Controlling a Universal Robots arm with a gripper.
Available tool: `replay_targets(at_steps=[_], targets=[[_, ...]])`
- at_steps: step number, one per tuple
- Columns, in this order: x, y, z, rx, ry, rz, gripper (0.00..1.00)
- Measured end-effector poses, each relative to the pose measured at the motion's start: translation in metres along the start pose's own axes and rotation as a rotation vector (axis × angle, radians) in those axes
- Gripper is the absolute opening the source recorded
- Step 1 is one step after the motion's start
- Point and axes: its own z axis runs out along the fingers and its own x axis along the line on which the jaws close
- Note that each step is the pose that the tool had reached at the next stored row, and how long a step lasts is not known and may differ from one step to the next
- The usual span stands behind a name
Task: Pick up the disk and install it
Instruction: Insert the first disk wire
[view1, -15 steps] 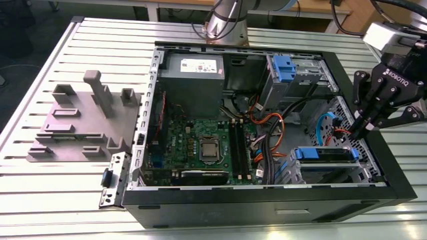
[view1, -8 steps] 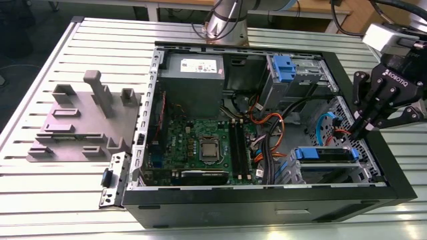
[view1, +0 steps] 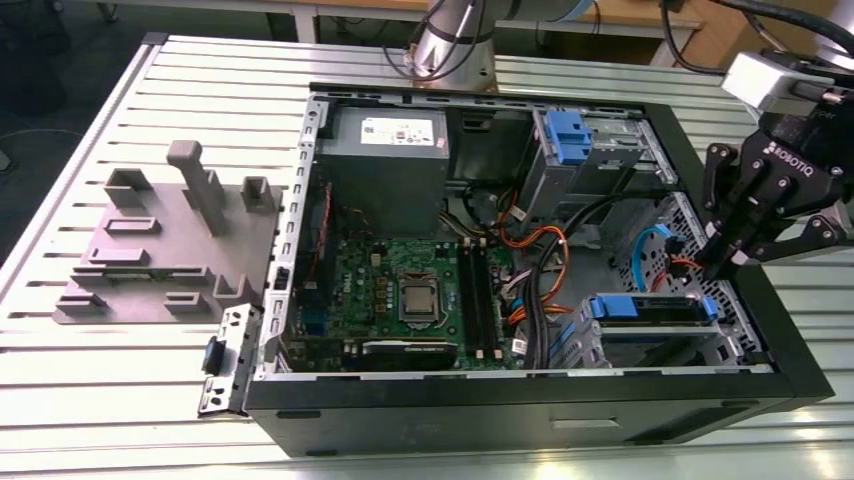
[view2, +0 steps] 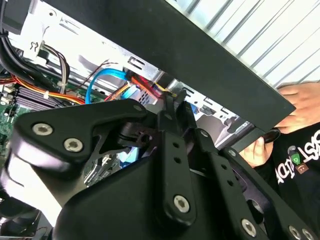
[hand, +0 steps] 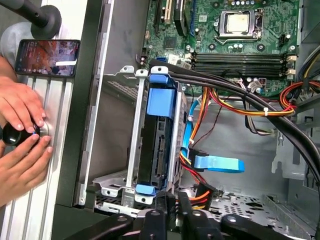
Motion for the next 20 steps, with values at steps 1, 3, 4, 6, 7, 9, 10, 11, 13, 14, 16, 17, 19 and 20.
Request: replay_targets(at_steps=[1,3,4,6,7,9,10,11,13,14,16,17,19,20], targets=[[0.0001,0.0001,-0.0006,0.0001,0.0013,0.000,0.24],[0.0002,0.0001,-0.0006,0.0009,0.0014,0.000,0.24],[0.0002,0.0001,-0.0007,0.0009,0.0015,0.000,0.24],[0.0001,0.0001,-0.0009,0.0009,0.0015,0.000,0.24],[0.0001,0.0001,-0.0012,0.0009,0.0015,0.000,0.24],[0.0000,0.0003,-0.0019,0.0009,0.0015,0.001,0.24],[0.0000,0.0003,-0.0022,0.0009,0.0017,0.001,0.24],[-0.0001,0.0003,-0.0023,0.0009,0.0020,0.001,0.24],[-0.0004,0.0002,-0.0025,0.0007,0.0039,0.001,0.24],[-0.0006,0.0002,-0.0026,0.0006,0.0055,0.001,0.24],[-0.0009,0.0002,-0.0028,0.0003,0.0078,0.001,0.24],[-0.0011,0.0002,-0.0030,0.0003,0.0087,0.001,0.24],[-0.0014,0.0002,-0.0031,-0.0001,0.0117,0.001,0.24],[-0.0016,0.0002,-0.0031,-0.0001,0.0131,0.002,0.24]])
